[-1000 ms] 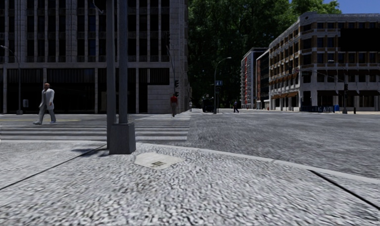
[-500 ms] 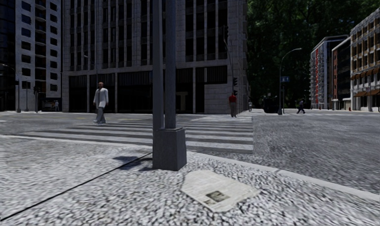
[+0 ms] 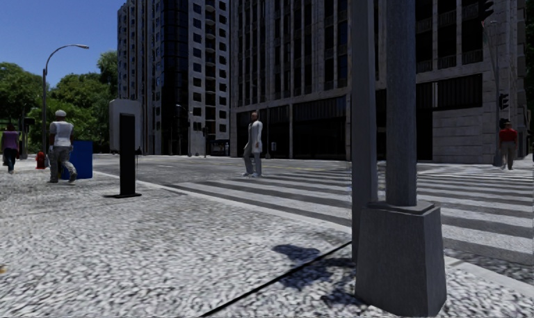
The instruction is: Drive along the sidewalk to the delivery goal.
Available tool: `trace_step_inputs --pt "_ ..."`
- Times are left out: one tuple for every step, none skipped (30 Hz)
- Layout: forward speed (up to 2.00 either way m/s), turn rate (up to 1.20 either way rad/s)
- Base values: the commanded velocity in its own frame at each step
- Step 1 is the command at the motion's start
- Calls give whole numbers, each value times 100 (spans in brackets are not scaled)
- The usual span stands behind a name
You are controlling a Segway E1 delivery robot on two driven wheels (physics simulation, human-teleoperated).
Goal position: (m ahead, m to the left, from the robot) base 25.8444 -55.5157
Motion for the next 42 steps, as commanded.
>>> trace_step_inputs --pt "200 120" --pt "200 120" --pt "200 120" --pt "200 120" --pt "200 120" --pt "200 80" --pt "200 0" --pt "200 0" --pt "200 0" --pt "200 0" --pt "200 0" --pt "200 0" --pt "200 -40" --pt "200 -120" --pt "200 -120" --pt "200 -120" --pt "200 -120" --pt "200 -120" --pt "200 -120" --pt "200 -120" --pt "200 -120" --pt "200 -120" --pt "200 -120" --pt "200 -120" --pt "200 -120" --pt "200 -120" --pt "200 -120" --pt "200 -120" --pt "200 -120" --pt "200 -120" --pt "200 -120" --pt "200 -120" --pt "200 -120" --pt "200 -120" --pt "200 -120" --pt "200 -120" --pt "200 -120" --pt "200 -120" --pt "200 -120" --pt "200 -120" --pt "200 -120" --pt "200 -120"
